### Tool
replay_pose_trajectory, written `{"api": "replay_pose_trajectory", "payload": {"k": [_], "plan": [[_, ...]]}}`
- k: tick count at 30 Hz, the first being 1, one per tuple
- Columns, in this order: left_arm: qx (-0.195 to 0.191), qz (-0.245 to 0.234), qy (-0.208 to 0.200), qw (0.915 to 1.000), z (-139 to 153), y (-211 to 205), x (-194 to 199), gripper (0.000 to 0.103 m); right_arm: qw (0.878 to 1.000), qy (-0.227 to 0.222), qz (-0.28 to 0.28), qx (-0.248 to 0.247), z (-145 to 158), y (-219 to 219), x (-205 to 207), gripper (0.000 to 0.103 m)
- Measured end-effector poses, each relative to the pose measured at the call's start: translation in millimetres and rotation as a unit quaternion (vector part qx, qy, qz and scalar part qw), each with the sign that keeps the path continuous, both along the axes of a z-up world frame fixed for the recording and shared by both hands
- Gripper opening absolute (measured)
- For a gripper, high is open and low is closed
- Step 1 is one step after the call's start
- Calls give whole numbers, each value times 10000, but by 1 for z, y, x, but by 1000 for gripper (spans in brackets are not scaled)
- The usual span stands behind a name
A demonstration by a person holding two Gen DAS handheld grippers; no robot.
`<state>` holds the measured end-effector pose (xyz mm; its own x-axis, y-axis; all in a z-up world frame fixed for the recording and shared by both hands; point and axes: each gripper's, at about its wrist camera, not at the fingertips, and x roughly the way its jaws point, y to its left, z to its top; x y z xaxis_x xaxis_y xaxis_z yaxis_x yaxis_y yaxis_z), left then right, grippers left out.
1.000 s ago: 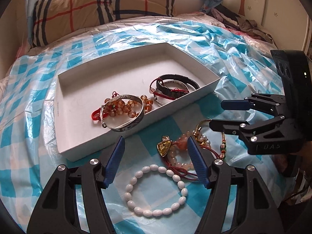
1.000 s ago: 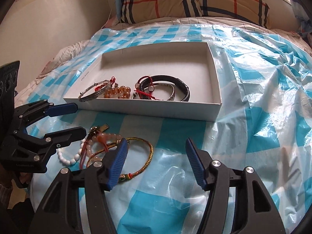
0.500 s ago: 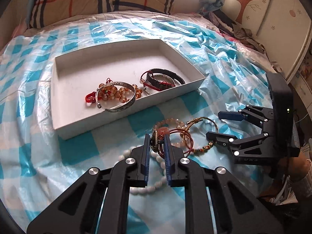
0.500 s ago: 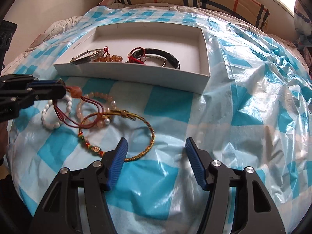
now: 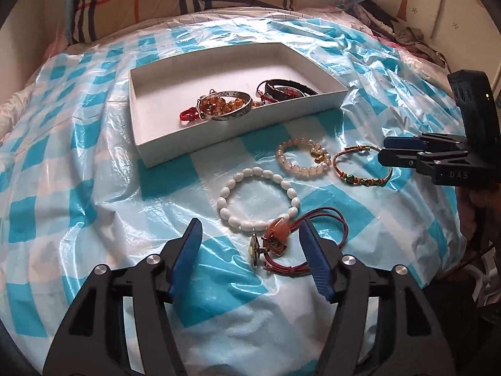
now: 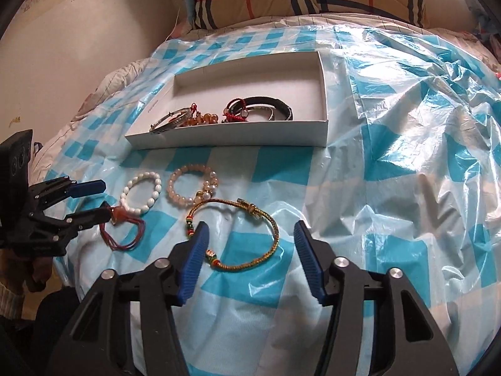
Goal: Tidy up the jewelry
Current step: 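Grasp the red cord charm bracelet with the left tool, then grasp the gold-green beaded bracelet with the right tool while the left tool holds the charm bracelet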
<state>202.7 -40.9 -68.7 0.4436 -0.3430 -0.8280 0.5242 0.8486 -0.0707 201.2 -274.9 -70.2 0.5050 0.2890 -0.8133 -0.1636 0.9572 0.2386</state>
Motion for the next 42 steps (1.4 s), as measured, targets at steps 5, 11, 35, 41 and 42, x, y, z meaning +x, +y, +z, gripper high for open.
{"api": "replay_pose_trajectory", "payload": {"k": [5,11,35,41,42], "plan": [[89,-178,71,9998,-11,-11,-9,20,10000,-55,40,-39,-6,4,-6,10],[-334,-156,245,9990,-1,-1,-15,12,9972,-386,300,569,20,4,-27,6],[-200,183,-232,9994,25,4,-24,15,9917,-608,283,1100,34,18,-40,4],[-406,309,-592,9969,59,11,-30,15,9850,-921,227,1441,66,9,-53,4],[-428,303,-623,9967,63,11,-31,16,9849,-916,242,1446,69,8,-54,4]]}}
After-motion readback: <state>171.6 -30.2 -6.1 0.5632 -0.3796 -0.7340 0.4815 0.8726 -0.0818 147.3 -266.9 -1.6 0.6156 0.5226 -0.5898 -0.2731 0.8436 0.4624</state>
